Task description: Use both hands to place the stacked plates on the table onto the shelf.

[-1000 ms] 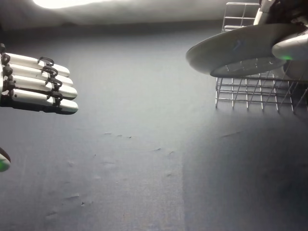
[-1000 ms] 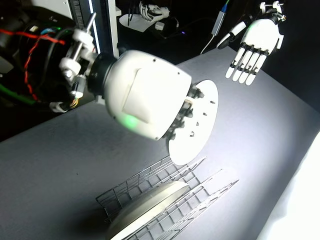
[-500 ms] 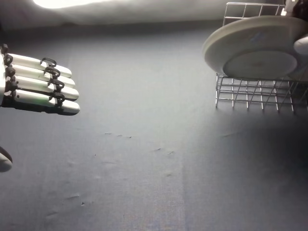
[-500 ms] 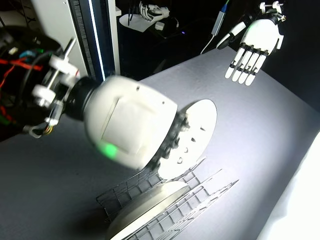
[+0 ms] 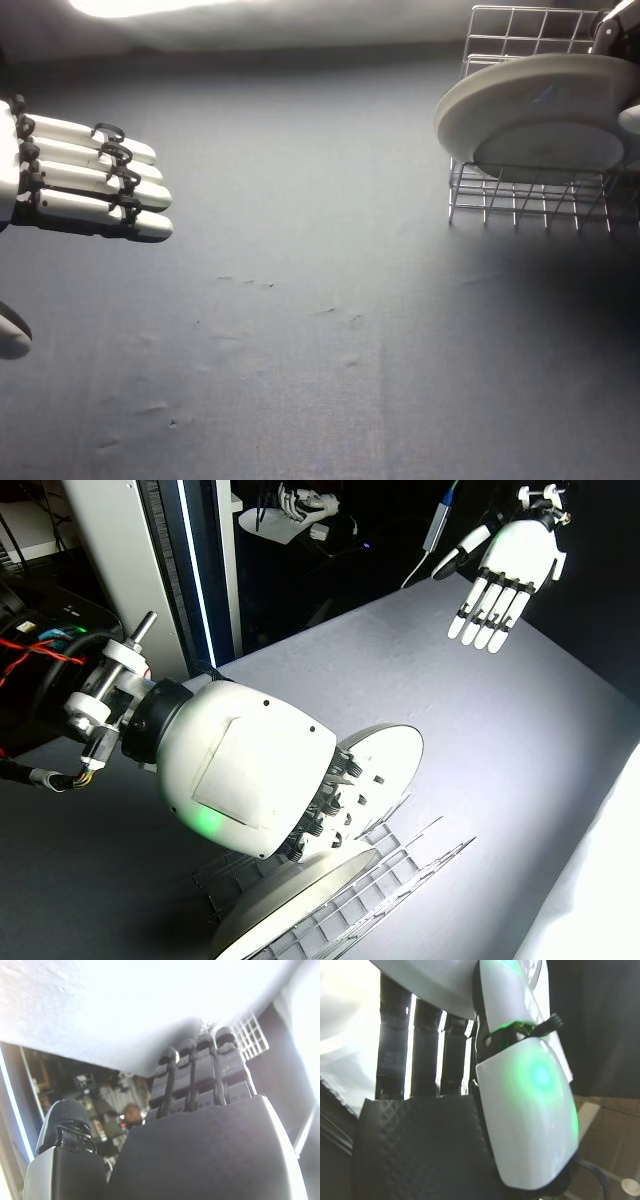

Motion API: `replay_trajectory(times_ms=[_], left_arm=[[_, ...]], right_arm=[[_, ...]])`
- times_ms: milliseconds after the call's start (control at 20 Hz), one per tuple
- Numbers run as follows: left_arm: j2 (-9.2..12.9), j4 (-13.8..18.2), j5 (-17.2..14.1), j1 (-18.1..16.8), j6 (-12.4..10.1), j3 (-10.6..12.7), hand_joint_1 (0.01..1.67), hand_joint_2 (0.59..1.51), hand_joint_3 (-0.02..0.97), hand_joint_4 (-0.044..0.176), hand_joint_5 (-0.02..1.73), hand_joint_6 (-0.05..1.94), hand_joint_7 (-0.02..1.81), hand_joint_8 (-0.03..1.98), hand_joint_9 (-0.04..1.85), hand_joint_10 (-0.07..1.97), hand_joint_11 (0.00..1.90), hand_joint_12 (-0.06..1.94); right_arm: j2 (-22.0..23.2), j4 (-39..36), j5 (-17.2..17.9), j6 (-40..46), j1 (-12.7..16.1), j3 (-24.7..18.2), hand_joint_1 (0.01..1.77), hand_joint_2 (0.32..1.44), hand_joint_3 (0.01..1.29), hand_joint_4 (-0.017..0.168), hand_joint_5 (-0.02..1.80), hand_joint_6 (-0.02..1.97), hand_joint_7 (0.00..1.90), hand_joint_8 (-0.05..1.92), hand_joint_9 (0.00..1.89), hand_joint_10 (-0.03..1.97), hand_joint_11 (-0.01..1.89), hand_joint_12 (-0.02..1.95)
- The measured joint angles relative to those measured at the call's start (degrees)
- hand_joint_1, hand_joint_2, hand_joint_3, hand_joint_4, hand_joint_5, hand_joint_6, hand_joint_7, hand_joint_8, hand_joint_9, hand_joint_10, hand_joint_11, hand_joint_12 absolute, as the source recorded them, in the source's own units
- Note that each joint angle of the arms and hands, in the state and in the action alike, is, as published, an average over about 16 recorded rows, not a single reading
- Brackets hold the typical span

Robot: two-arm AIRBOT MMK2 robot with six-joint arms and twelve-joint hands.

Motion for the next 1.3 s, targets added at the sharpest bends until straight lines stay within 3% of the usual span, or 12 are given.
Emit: replay_trajectory(times_ms=[150,750,900,1150,1300], left_arm=[[-0.1,0.1,0.0,0.0,0.0,0.0,0.01,1.141,0.021,0.002,0.08,0.01,0.04,0.00,0.02,0.01,0.02,0.01],[-0.2,0.3,0.0,0.0,0.0,-0.1,0.01,1.141,0.021,0.002,0.09,0.01,0.05,0.00,0.02,0.01,0.02,0.01],[-0.3,0.4,-0.1,0.0,0.0,-0.3,0.01,1.141,0.021,0.002,0.09,0.01,0.05,0.00,0.03,0.01,0.02,0.01],[-0.3,0.6,-0.2,-0.3,0.0,-0.7,0.01,1.142,0.021,0.002,0.10,0.01,0.06,0.00,0.04,0.01,0.03,0.01],[-0.3,0.7,-0.3,-0.7,0.0,-1.1,0.02,1.152,0.020,0.002,0.15,0.01,0.14,0.00,0.11,0.01,0.06,0.10]], right_arm=[[-0.2,-1.6,0.3,-0.1,-0.5,0.3,1.36,1.08,0.01,-0.009,0.83,0.92,0.93,0.83,0.91,0.86,0.78,1.07],[-0.9,-9.4,2.7,-0.4,-0.2,1.0,1.23,1.10,0.01,-0.004,0.60,0.20,0.63,0.16,0.62,0.05,0.29,0.95],[-1.1,-14.8,4.5,-0.4,0.4,0.7,1.15,1.08,0.01,-0.003,0.47,0.03,0.48,0.01,0.46,0.01,0.18,0.82],[-1.4,-28.0,9.4,-0.4,1.4,0.0,0.88,1.00,0.01,-0.002,0.24,0.02,0.25,0.01,0.23,0.00,0.05,0.59],[-1.6,-37.6,13.3,-0.5,2.0,-0.4,0.65,0.97,0.01,0.000,0.22,0.02,0.24,0.01,0.22,0.01,0.03,0.57]])
